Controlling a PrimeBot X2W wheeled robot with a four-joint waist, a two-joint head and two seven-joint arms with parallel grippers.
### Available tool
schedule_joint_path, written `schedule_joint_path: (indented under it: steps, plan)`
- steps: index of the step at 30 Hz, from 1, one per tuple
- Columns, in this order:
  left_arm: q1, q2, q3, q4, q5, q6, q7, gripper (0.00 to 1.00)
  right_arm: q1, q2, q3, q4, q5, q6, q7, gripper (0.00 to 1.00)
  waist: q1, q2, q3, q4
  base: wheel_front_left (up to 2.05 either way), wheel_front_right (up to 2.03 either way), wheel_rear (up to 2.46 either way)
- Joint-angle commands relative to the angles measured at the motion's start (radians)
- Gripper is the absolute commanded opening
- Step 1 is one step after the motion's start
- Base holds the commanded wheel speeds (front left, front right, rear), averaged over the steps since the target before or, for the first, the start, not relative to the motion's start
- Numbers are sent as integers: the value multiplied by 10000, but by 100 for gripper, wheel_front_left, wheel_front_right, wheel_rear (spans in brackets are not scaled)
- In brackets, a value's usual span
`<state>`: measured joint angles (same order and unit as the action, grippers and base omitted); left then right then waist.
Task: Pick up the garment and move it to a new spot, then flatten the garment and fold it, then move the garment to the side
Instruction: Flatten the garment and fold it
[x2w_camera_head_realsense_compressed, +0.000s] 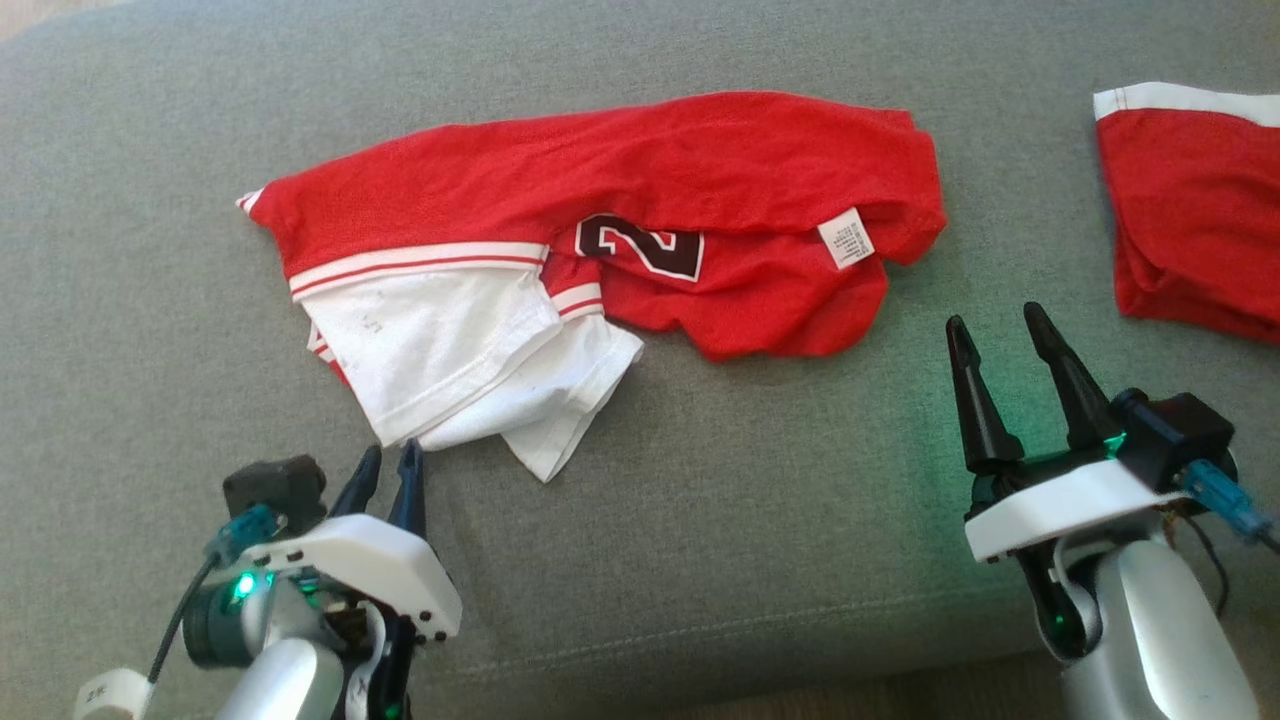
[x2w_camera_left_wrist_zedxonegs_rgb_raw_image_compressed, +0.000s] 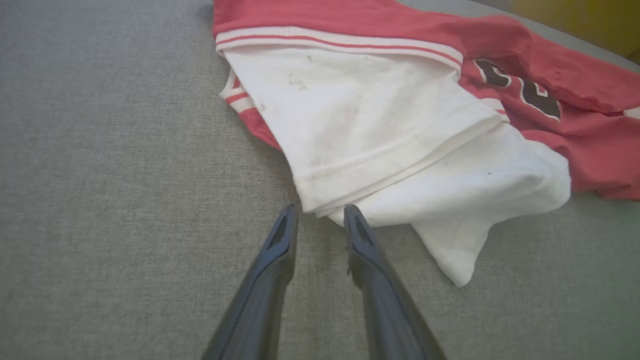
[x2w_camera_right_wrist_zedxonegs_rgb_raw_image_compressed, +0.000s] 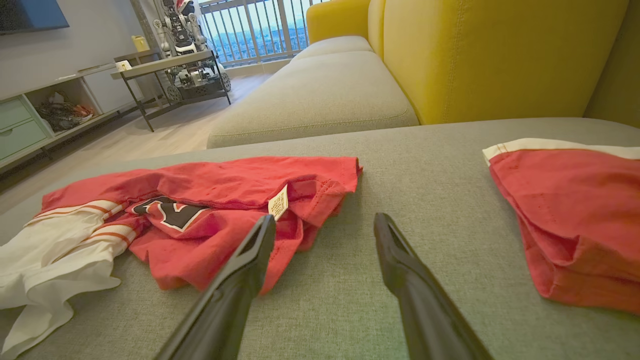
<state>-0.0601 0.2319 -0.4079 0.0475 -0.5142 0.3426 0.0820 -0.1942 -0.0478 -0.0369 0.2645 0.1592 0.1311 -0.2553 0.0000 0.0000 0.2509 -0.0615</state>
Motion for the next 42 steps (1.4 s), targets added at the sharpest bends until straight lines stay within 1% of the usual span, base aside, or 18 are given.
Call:
schedule_joint_path:
  steps: [1,7,10,20,21,22,23,24,25,30,34,39,42]
  plan:
    - [-272,59,347,-214,-108,-48,-99,47,-95,-24,251,-259,-61,-4,-65,100,0,0,-22,-9,0,0,0]
    - [-389,-7,296,-4,-129,-164,-320,45,-71,-24,278,-238,-137,-4,-65,100,0,0,-93,-57,0,0,0]
    - [-467,-16,272,108,-96,-194,-434,45,-58,-24,280,-231,-173,-4,-65,100,0,0,-97,-69,0,0,0]
    - [-771,7,263,455,165,-98,-855,44,-38,-24,330,-229,-260,-4,-65,100,0,0,-69,-87,0,0,0]
    - [-798,18,245,476,213,-89,-906,41,-34,-24,324,-230,-277,-4,-65,100,0,0,-65,-84,0,0,0]
    - [-817,15,228,495,232,-88,-930,35,-29,-24,317,-230,-288,-4,-65,100,0,0,-63,-78,0,0,0]
    - [-832,6,220,508,233,-88,-953,24,-23,-24,312,-228,-298,-4,-65,100,0,0,-64,-75,0,0,0]
    - [-843,8,204,529,244,-87,-960,7,-18,-24,310,-225,-308,-4,-65,100,0,0,-68,-72,0,0,0]
    - [-850,6,195,550,236,-93,-959,0,-17,-24,310,-220,-309,-4,-65,100,0,0,-73,-70,0,0,0]
    - [-884,62,232,569,212,-146,-1108,0,-33,-24,261,-215,-322,-4,-65,100,0,0,-128,-45,0,0,0]
    - [-798,161,588,51,200,44,-1550,0,0,-24,245,-109,-262,-4,-65,100,0,0,-183,28,0,0,0]
    - [-707,354,1184,-886,16,145,-2047,0,-128,-24,433,634,503,-4,-65,100,0,0,-201,226,0,0,0]
    - [-673,538,1434,-1200,-31,215,-2076,0,-493,-24,505,1122,1117,-4,-65,100,0,0,-171,296,0,0,0]
